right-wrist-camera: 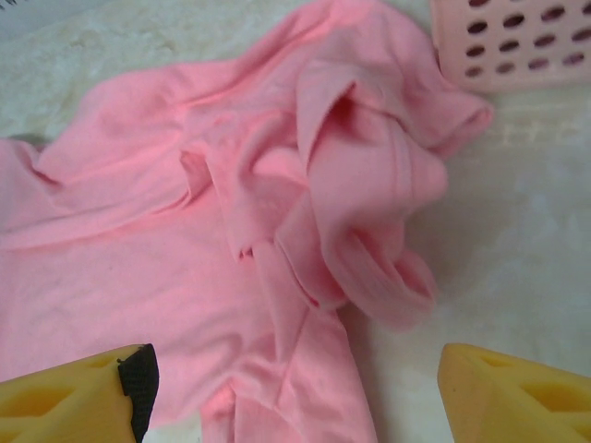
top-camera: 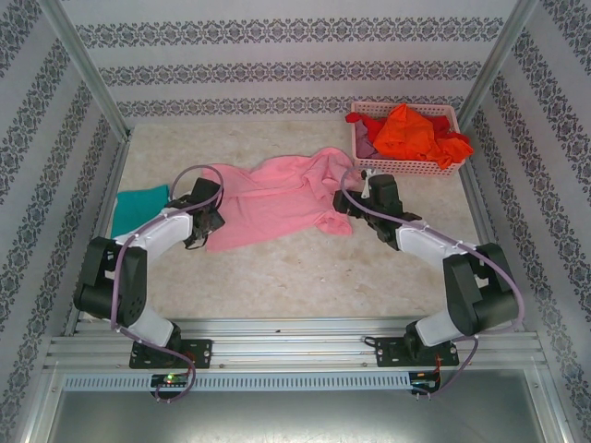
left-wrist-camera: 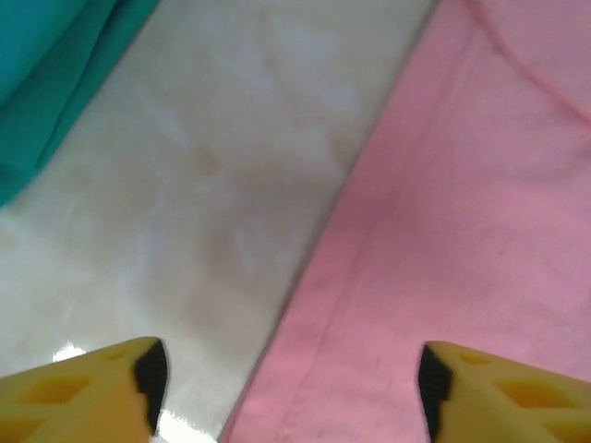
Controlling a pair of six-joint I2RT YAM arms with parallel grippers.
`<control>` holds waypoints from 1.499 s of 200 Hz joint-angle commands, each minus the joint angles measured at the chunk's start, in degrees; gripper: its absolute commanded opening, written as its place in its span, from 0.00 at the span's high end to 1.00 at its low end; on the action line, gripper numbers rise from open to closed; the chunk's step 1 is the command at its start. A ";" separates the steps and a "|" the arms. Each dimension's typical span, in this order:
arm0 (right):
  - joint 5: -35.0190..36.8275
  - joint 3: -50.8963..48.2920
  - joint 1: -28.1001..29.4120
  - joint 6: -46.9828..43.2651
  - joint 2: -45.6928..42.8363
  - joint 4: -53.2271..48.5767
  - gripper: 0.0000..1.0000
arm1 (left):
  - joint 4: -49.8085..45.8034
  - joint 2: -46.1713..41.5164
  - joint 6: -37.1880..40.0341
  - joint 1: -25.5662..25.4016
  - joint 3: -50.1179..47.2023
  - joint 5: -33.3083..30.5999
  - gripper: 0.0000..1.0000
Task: Fold and stack the t-shirts
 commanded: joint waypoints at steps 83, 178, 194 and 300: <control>0.88 -2.25 0.73 1.63 0.15 2.26 0.20 | 3.40 -1.19 -20.22 -0.49 -7.21 10.96 0.56; 2.59 -4.19 0.49 1.31 -1.92 1.28 0.20 | 5.99 -0.30 -20.64 -0.50 -8.97 9.84 0.83; 3.50 -4.90 0.27 1.63 -2.73 1.00 0.21 | 6.96 -0.55 -20.29 -0.37 -9.83 9.12 0.95; -2.56 -4.14 -0.84 1.99 4.49 -2.50 0.48 | 7.88 -3.38 -15.44 -0.21 -9.36 8.01 1.00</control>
